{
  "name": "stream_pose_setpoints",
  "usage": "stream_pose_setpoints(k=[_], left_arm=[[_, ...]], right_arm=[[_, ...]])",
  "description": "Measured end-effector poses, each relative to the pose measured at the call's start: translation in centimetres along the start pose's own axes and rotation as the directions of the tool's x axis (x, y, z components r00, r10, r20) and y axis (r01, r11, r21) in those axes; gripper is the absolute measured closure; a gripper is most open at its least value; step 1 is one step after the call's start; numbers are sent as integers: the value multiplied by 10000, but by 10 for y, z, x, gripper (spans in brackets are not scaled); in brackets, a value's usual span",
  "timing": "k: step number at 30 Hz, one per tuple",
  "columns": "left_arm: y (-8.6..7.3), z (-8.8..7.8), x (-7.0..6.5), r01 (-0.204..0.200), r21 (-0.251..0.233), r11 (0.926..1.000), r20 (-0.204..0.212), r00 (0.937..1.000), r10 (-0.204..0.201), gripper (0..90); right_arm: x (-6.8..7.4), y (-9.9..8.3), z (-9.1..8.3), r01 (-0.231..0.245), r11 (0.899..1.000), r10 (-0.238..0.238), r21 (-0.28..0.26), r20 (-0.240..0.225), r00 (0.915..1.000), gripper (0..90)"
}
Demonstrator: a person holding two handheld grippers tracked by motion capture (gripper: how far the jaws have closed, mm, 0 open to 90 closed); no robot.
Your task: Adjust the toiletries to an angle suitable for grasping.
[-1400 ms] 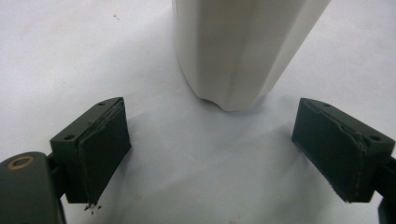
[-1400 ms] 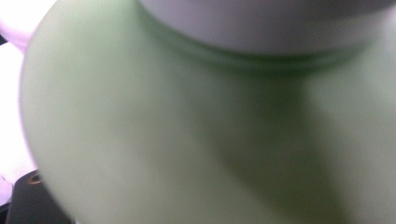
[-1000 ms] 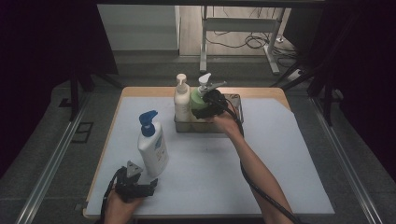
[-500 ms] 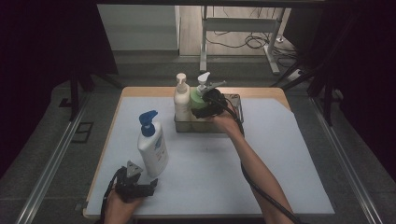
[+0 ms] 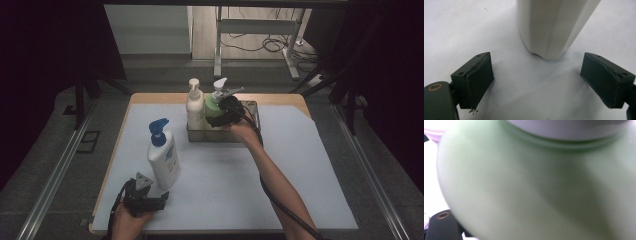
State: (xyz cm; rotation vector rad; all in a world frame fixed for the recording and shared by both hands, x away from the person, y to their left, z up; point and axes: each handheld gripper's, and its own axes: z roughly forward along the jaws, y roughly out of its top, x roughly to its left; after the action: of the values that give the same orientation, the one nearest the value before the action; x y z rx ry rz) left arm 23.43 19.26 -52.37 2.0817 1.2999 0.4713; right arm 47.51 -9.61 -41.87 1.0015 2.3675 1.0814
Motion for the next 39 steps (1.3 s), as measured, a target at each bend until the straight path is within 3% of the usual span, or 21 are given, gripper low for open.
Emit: stream_pose_setpoints(k=[12,27,34,39], left_arm=[[0,0,0,-1,3,10000,-1,10000,1,108],[0,0,0,4,-11,10000,3,10000,-4,108],[0,0,0,-1,-11,10000,9,10000,1,108],[0,0,0,-3,-12,10000,0,10000,3,108]], right_arm=[[-3,-1,-1,20,10000,-20,-13,2,10000,112],[-9,-5,-36,90,9989,-102,-455,-271,9996,138],[-15,-14,-51,-91,9997,83,-238,-336,9994,357],[-26,-24,-55,-385,9992,384,-129,-77,9992,534]])
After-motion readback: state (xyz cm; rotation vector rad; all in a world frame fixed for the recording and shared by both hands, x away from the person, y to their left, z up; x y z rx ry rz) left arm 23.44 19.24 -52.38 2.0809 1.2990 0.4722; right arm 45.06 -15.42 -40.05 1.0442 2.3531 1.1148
